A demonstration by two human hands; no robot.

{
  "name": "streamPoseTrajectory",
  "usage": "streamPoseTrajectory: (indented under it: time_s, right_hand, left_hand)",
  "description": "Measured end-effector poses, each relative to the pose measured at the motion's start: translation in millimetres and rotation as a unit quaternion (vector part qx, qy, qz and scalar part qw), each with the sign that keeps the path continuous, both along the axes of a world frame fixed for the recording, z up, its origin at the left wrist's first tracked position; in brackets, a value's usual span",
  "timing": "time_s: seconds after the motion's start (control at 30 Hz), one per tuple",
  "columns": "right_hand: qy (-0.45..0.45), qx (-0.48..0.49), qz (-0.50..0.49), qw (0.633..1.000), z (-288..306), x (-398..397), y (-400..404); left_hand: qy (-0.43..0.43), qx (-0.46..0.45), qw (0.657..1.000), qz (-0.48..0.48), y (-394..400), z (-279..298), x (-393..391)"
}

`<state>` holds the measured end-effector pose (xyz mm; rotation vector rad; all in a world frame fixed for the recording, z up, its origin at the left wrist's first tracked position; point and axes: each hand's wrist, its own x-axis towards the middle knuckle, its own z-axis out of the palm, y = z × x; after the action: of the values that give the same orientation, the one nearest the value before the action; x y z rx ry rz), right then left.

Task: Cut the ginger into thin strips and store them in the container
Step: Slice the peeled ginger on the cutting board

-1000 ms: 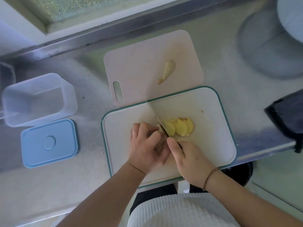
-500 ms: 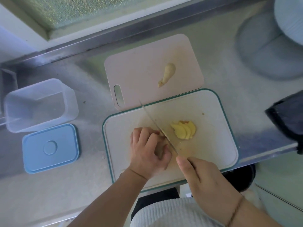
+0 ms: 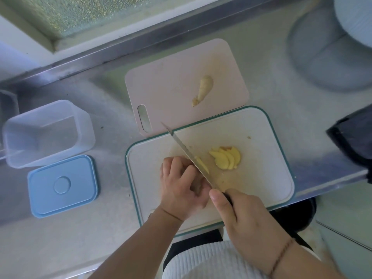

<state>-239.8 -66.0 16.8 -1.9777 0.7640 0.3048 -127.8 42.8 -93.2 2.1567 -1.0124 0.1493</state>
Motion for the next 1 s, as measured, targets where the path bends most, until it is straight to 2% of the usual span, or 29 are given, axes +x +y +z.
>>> streamPoseTrajectory:
  time_s: [0.33, 0.57, 0.77, 1.0]
  right_hand:
    - [0.034, 0.043, -0.004, 0.998, 4.6, 12.4, -2.3]
    - [0.018, 0.055, 0.017, 0.998, -5.9, 36.6, -8.9]
    - [0.046, 0.060, 0.016, 0.997, 2.0, 8.2, -8.4]
    - [0.011, 0.053, 0.036, 0.998, -13.4, 38.7, -9.5]
  left_hand:
    - [0.020, 0.008, 1.000, -0.009, -0.2, -2.0, 1.0]
    - [0.035, 0.026, 0.999, -0.012, 0.4, 1.4, 1.8]
    - [0.030, 0.020, 0.999, -0.023, -0.8, 0.7, 2.7]
    - [0.024, 0.022, 0.999, -0.022, -0.7, 2.6, 1.9]
